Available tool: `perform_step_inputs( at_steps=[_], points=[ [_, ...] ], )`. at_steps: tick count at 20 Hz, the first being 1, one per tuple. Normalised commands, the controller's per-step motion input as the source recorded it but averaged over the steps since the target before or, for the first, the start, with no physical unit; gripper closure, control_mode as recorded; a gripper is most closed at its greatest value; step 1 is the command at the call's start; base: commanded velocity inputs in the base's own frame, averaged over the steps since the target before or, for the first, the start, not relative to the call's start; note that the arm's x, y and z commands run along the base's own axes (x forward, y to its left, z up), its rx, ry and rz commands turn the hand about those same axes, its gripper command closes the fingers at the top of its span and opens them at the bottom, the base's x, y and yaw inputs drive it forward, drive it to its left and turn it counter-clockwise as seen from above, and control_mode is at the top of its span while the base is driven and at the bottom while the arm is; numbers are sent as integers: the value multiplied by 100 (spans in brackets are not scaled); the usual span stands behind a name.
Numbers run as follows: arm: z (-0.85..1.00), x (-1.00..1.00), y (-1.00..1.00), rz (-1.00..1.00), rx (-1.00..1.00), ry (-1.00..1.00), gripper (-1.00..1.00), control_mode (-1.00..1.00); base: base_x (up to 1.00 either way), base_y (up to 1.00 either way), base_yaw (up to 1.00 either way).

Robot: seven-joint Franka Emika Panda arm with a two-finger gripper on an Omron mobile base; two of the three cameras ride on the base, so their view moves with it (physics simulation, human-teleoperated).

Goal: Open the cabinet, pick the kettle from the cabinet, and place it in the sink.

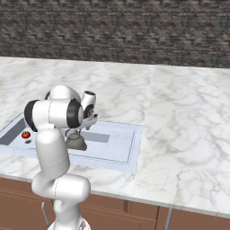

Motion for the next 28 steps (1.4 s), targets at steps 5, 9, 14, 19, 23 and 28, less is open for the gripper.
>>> perform_step_inputs(
  at_steps=[5, 9, 14, 19, 23, 28],
  points=[
    [12, -21, -16, -4, 0, 0, -100, -100, 0, 0, 0],
    [8, -20, -12, -7, 0, 0, -100, -100, 0, 0, 0],
    [11, -16, -10, -6, -2, 0, -100, -100, 0, 0, 0],
    [32, -19, -6, -3, -4, -1, -100, -100, 0, 0, 0],
    [36, -21, -2, -5, -5, -5, -100, -100, 0, 0, 0],
    [34, -23, 0, -7, -3, -9, -100, -100, 0, 0, 0]
  ],
)
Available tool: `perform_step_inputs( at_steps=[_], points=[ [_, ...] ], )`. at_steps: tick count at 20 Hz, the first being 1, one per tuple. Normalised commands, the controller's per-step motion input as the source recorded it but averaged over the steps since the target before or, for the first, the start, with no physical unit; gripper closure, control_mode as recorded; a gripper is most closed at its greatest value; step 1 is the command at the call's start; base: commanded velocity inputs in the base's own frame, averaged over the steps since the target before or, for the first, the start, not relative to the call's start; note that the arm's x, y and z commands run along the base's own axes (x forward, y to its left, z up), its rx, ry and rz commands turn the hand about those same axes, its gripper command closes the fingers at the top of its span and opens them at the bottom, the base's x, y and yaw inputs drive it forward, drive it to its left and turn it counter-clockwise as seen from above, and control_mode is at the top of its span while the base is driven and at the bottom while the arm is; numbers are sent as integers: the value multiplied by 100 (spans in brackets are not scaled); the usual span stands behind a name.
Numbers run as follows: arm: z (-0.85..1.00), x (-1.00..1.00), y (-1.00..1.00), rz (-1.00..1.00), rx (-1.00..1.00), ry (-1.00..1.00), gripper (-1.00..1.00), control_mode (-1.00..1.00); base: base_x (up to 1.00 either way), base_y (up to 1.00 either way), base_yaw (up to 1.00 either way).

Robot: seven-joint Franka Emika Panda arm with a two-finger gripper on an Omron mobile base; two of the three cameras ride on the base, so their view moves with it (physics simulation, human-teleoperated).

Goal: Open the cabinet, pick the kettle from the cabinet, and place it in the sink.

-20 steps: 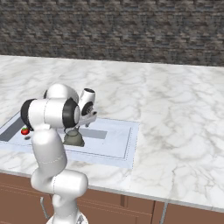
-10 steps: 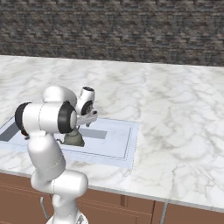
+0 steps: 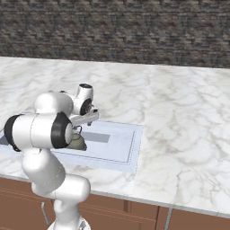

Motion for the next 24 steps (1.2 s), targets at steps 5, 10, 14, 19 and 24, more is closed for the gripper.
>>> perform_step_inputs(
  at_steps=[5, 10, 14, 19, 24],
  points=[
    [33, -29, -2, -8, -1, -13, -100, -100, 0, 0, 0],
    [34, -33, -4, -13, -1, -12, -100, -100, 0, 0, 0],
    [37, -31, -5, -13, -4, -1, -100, -100, 0, 0, 0],
    [40, -27, -8, -9, -6, 1, -100, -100, 0, 0, 0],
    [38, -30, -8, -3, -3, 2, -100, -100, 0, 0, 0]
  ],
)
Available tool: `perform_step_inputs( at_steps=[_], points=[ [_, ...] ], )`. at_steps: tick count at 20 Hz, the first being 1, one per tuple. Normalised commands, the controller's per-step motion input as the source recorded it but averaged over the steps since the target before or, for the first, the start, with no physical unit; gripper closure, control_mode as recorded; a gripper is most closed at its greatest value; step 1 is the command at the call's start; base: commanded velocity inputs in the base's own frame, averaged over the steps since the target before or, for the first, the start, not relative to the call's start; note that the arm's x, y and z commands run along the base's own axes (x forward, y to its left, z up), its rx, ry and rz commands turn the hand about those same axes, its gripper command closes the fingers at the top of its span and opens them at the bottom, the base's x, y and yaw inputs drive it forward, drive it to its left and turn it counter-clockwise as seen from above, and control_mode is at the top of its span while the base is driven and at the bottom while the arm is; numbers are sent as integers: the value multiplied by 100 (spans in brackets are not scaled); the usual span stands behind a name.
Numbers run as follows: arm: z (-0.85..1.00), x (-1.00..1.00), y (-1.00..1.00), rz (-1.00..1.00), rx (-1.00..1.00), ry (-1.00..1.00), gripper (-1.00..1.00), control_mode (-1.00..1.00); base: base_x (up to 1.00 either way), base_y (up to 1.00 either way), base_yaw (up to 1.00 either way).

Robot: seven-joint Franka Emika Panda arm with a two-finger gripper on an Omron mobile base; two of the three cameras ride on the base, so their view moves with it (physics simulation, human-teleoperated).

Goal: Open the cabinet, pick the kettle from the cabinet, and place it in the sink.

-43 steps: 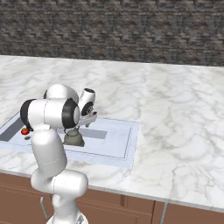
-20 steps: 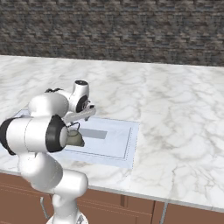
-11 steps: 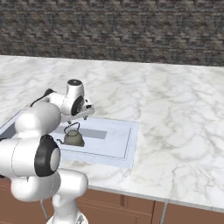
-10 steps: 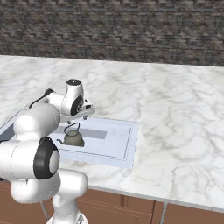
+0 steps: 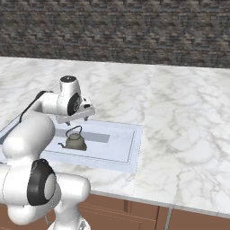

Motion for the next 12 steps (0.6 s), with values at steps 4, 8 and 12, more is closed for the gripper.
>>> perform_step_inputs(
  at_steps=[4, 8, 12],
  points=[
    [33, -35, -10, -4, 0, 5, -100, -100, 0, 0, 0],
    [28, -37, -9, -4, 0, 8, -100, -100, 0, 0, 0],
    [19, -44, -5, -4, 0, 5, -100, -100, 0, 0, 0]
  ],
)
